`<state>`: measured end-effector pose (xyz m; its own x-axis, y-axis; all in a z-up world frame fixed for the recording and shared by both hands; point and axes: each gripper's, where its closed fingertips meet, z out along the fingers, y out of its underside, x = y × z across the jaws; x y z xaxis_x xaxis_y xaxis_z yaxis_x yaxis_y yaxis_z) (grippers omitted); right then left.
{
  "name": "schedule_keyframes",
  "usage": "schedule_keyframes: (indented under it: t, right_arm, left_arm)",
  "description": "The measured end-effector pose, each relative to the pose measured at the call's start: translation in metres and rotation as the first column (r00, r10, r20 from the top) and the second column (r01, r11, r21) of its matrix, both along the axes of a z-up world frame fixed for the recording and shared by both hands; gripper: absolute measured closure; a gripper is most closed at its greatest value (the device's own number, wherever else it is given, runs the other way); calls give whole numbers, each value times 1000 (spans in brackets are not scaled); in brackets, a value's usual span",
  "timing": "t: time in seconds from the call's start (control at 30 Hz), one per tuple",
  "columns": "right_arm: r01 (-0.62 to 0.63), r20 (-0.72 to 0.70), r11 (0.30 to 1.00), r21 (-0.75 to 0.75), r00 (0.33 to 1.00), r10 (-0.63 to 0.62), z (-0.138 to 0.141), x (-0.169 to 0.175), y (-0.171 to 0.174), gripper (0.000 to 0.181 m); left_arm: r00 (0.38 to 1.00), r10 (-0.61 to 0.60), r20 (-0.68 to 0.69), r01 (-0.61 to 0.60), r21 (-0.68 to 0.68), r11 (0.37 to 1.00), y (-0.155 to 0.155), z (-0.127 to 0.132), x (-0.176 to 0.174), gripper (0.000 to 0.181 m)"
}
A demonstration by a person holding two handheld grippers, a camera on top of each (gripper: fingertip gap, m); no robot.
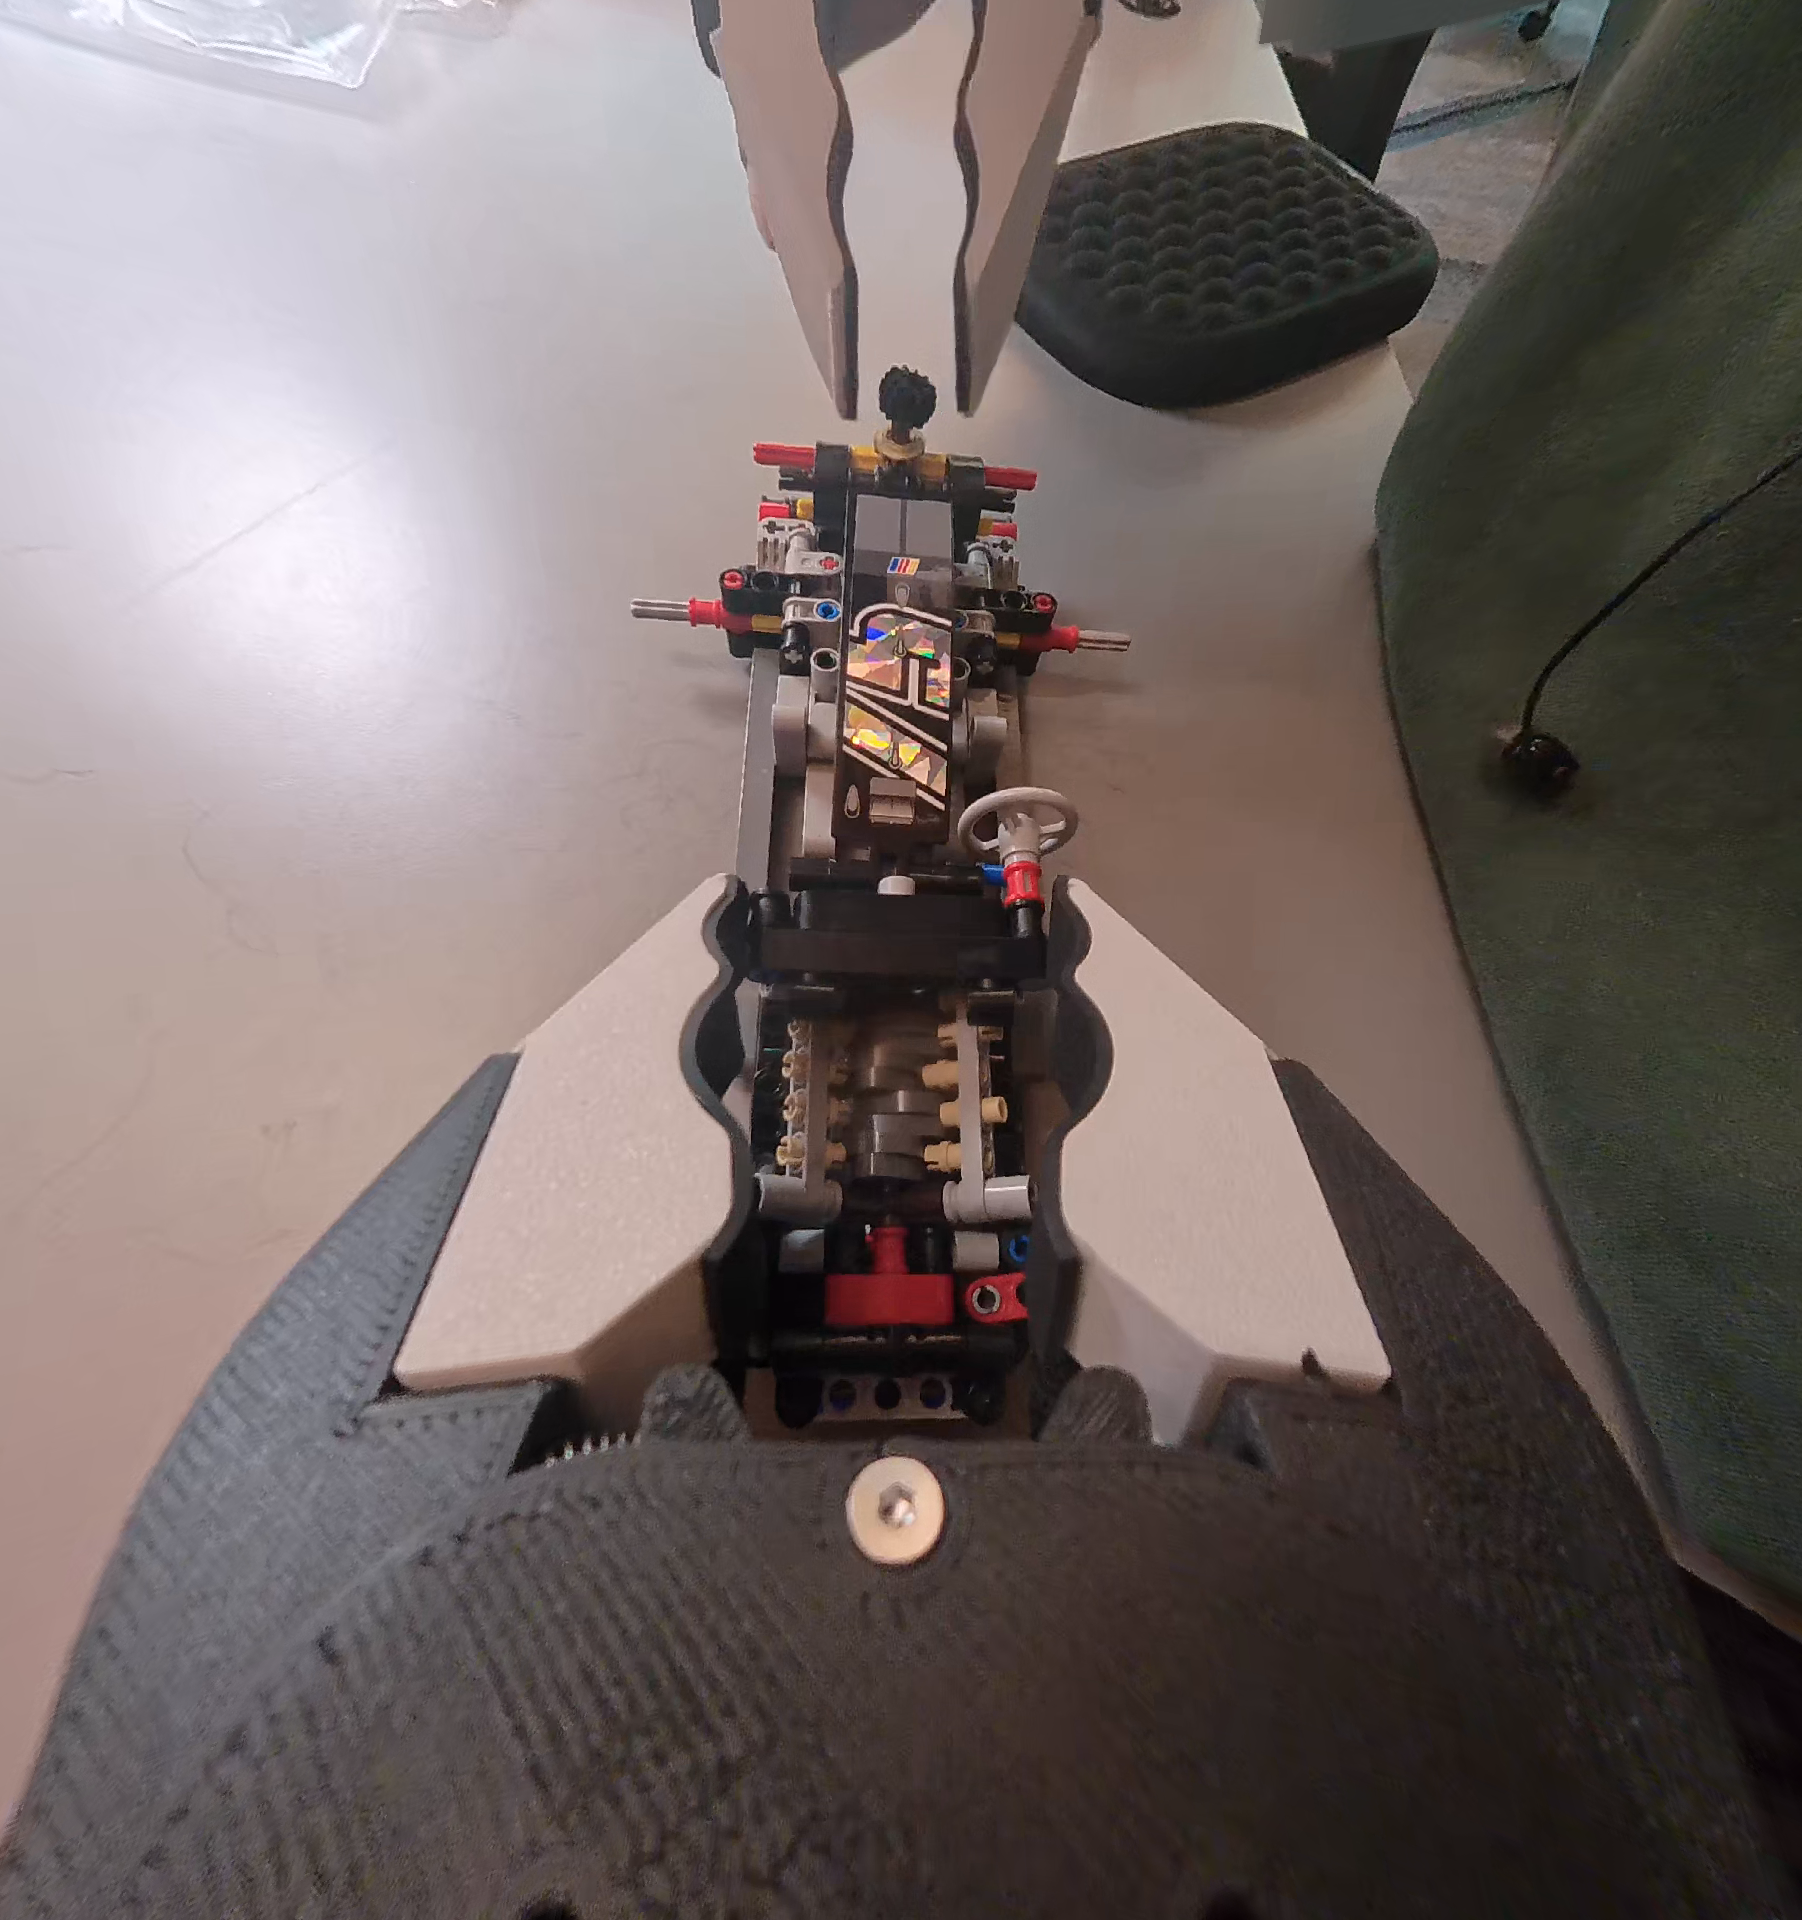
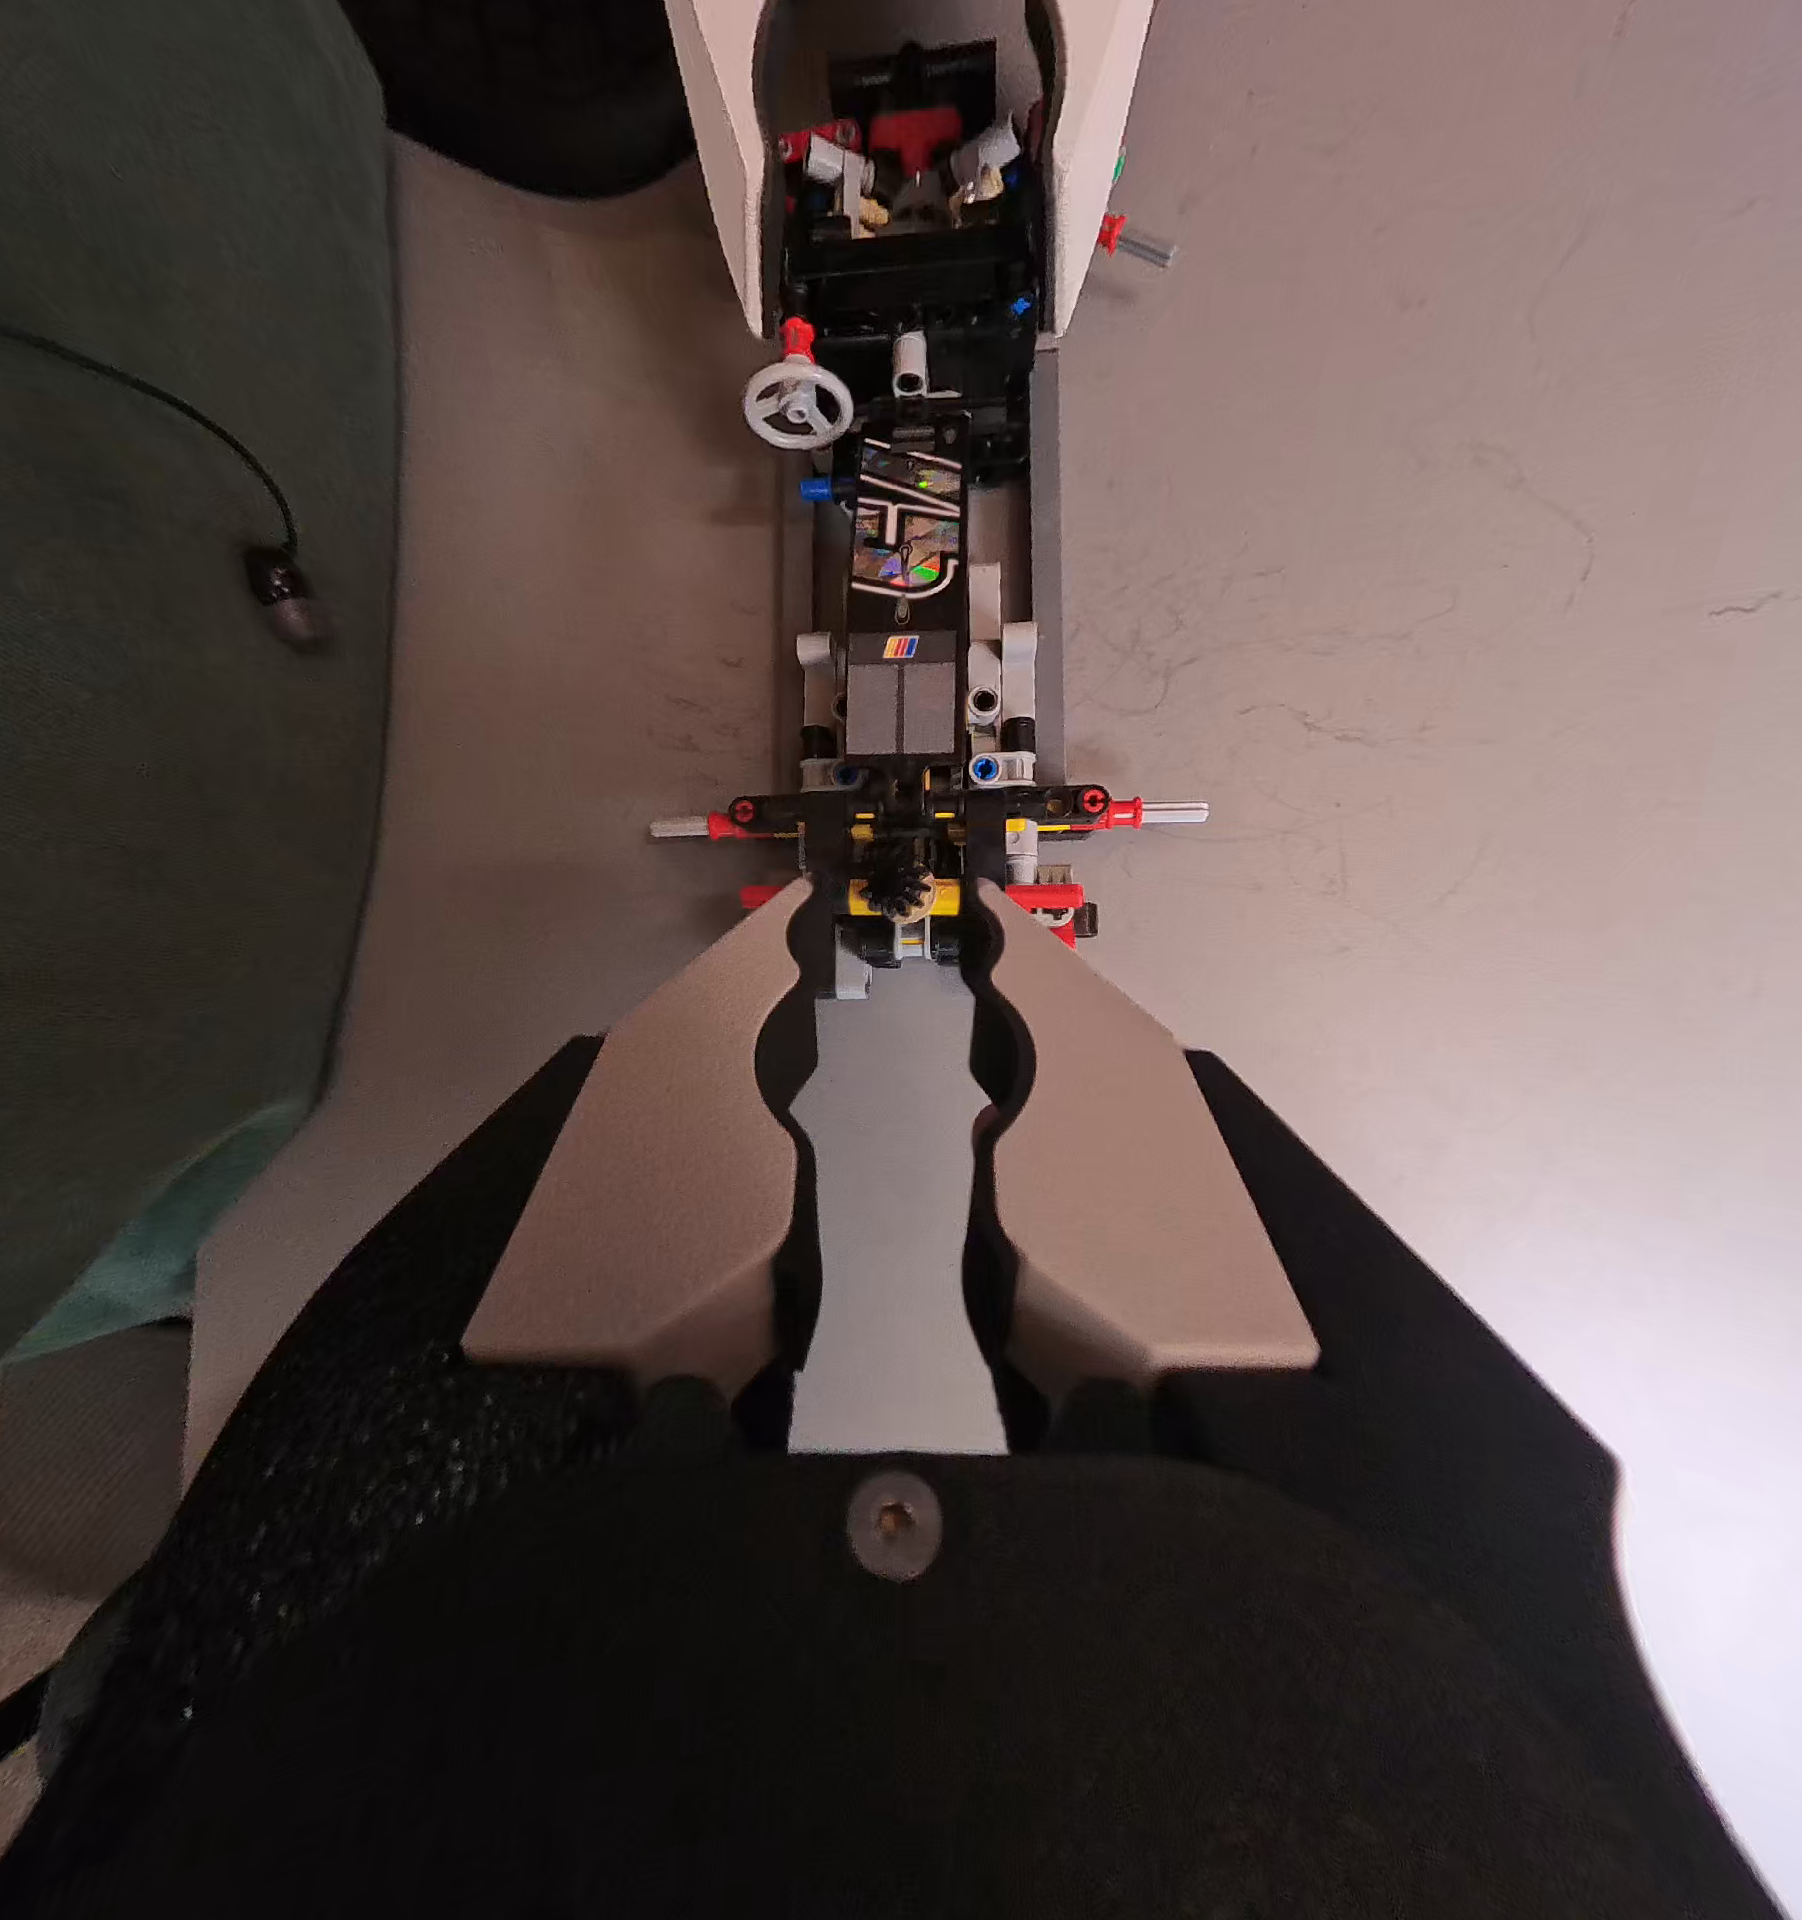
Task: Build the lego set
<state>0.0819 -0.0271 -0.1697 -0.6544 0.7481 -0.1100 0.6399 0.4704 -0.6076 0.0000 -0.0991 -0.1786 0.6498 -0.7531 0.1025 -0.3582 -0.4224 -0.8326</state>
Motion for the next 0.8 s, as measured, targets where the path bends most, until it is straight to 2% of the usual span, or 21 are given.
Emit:
schedule_keyframes:
  t: [0.2,0.37,0.53,0.8]
  right_arm:
    - [68,-158,998,10,985,-66,11,-1,3,160]
    - [97,-298,990,102,952,-63,12,-2,-1,166]
    - [110,-307,984,142,950,-62,6,-3,0,170]
    - [113,-225,991,75,970,-93,5,-4,1,171]
  left_arm:
    - [1000,5,13,-5,15,1000,1,6,0,126]
    - [1000,-3,11,3,13,1000,2,5,4,126]
    - [1000,-10,-12,10,7,1000,2,2,7,125]
    - [1000,-20,-12,20,0,1000,1,0,10,127]
